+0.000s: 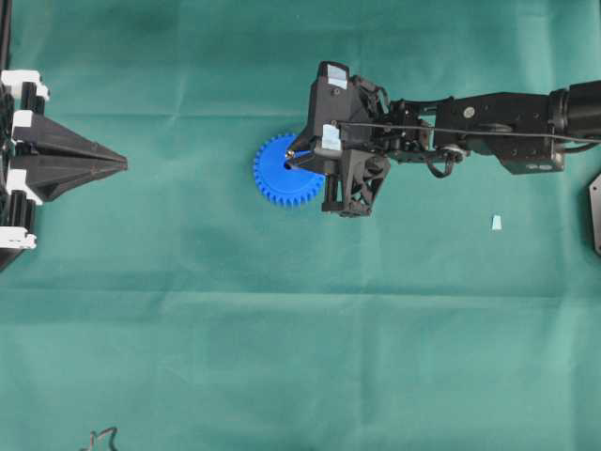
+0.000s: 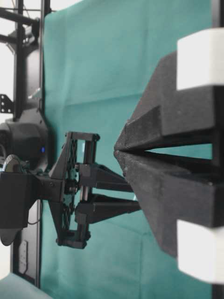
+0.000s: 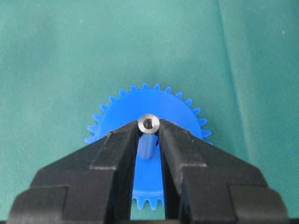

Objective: Insert the shaft into the center hole of the gear.
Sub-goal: 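Lift the held shaft and carry it left over the blue gear, then align the shaft over the gear's center hole and lower it in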

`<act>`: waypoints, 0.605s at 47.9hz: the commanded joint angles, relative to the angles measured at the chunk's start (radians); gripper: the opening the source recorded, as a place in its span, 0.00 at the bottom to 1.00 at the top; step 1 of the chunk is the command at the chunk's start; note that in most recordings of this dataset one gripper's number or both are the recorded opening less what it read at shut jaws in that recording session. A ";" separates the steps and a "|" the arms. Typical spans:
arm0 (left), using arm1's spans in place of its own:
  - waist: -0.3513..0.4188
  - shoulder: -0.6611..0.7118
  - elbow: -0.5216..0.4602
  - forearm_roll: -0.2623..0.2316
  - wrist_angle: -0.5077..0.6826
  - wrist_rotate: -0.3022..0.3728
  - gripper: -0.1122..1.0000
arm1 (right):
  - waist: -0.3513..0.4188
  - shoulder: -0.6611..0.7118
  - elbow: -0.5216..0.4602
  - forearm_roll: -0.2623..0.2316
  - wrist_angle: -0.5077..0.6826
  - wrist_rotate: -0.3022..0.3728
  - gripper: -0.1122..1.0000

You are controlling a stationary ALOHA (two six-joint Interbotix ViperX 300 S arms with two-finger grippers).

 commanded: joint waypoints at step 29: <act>0.000 0.006 -0.028 0.003 -0.002 0.000 0.10 | -0.005 -0.052 -0.029 -0.012 -0.048 0.000 0.26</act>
